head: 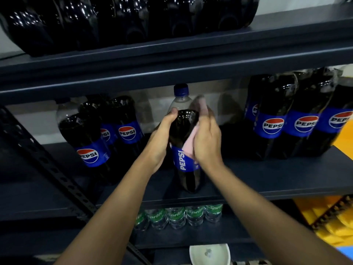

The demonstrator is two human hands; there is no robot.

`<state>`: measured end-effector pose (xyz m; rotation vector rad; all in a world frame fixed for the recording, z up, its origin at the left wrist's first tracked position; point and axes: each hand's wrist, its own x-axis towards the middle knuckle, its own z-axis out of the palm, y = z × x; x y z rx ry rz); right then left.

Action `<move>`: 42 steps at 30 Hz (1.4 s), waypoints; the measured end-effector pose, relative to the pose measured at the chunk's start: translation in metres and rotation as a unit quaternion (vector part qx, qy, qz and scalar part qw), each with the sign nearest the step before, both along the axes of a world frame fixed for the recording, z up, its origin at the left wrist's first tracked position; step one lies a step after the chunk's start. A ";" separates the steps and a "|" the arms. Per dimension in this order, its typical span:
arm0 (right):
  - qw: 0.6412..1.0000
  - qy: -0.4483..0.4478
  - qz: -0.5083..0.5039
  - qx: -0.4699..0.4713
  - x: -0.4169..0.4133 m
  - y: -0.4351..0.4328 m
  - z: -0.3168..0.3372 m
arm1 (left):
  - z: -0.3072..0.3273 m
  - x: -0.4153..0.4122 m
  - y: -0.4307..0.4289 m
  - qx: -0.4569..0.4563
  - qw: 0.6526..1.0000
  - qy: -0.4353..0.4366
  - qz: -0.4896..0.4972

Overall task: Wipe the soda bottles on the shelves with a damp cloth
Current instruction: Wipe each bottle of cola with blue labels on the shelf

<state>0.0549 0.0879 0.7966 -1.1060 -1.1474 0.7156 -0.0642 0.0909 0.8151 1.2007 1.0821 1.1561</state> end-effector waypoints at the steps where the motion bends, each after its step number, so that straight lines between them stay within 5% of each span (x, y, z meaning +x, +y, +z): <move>1: 1.000 -0.028 0.011 -0.008 0.004 0.004 0.018 | 0.002 0.000 -0.001 -0.001 1.000 0.007 0.005; 6: 0.994 -0.083 0.061 -0.019 0.008 0.017 0.045 | 0.007 0.001 -0.007 0.002 1.000 -0.022 0.013; 13: 0.977 -0.093 -0.095 0.167 -0.020 0.003 -0.034 | -0.006 0.011 -0.012 0.029 0.999 -0.013 0.014; 19: 0.996 -0.061 -0.069 0.006 -0.021 -0.023 -0.115 | -0.015 0.009 0.000 0.002 0.999 -0.035 0.031; 23: 0.997 0.038 -0.006 -0.062 -0.017 -0.026 -0.127 | -0.016 0.007 0.005 0.000 0.998 -0.042 0.037; 29: 0.995 0.091 0.029 -0.007 -0.012 -0.007 -0.052 | -0.011 -0.001 0.002 0.006 1.000 -0.030 -0.003; 37: 0.989 -0.083 0.068 -0.099 0.012 0.010 0.069 | 0.002 0.003 -0.009 0.003 1.000 0.014 0.017; 42: 0.995 -0.056 -0.033 0.070 -0.007 0.008 0.022 | 0.002 0.013 -0.012 0.016 1.000 -0.016 0.005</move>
